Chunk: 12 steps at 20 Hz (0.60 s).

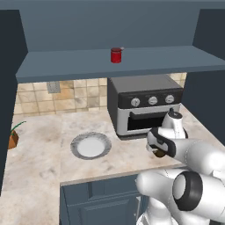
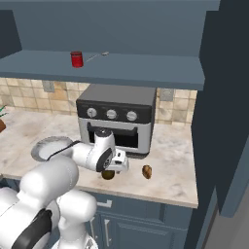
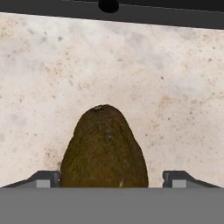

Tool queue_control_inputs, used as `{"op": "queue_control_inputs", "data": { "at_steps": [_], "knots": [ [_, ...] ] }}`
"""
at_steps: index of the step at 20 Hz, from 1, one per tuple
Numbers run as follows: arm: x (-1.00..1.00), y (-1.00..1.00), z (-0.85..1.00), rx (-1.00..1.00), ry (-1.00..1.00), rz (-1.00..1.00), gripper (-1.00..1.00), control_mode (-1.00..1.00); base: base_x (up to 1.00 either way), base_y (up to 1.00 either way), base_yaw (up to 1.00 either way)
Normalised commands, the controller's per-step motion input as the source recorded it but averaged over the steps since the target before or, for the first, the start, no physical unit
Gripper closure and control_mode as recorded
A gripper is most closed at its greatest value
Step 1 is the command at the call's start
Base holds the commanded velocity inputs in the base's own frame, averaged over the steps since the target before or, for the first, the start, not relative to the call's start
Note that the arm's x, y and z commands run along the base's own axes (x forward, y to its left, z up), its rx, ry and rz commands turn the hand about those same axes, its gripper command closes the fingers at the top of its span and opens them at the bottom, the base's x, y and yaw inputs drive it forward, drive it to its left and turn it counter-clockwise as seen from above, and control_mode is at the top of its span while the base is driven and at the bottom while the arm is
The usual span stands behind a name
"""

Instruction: Pick the avocado and bread from the counter and place them on the plate. Then pick the jam from the cabinet and place it next to the plate. Lastly close the cabinet door.

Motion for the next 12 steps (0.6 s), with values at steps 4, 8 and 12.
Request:
{"op": "queue_control_inputs", "data": {
  "at_steps": [4, 8, 12],
  "knots": [
    [0.0, 0.06, -0.13, 0.0, 0.0, 0.0, 1.0, -1.0, 0.0, 0.0, 0.0],
    [0.0, 0.1, -0.13, 0.0, 0.02, 0.0, 1.0, -1.0, 0.0, 0.0, 0.0],
    [-0.12, 0.16, -0.03, 0.02, -0.01, 0.0, 1.0, -1.0, 0.0, 0.0, 0.0]
  ]
}}
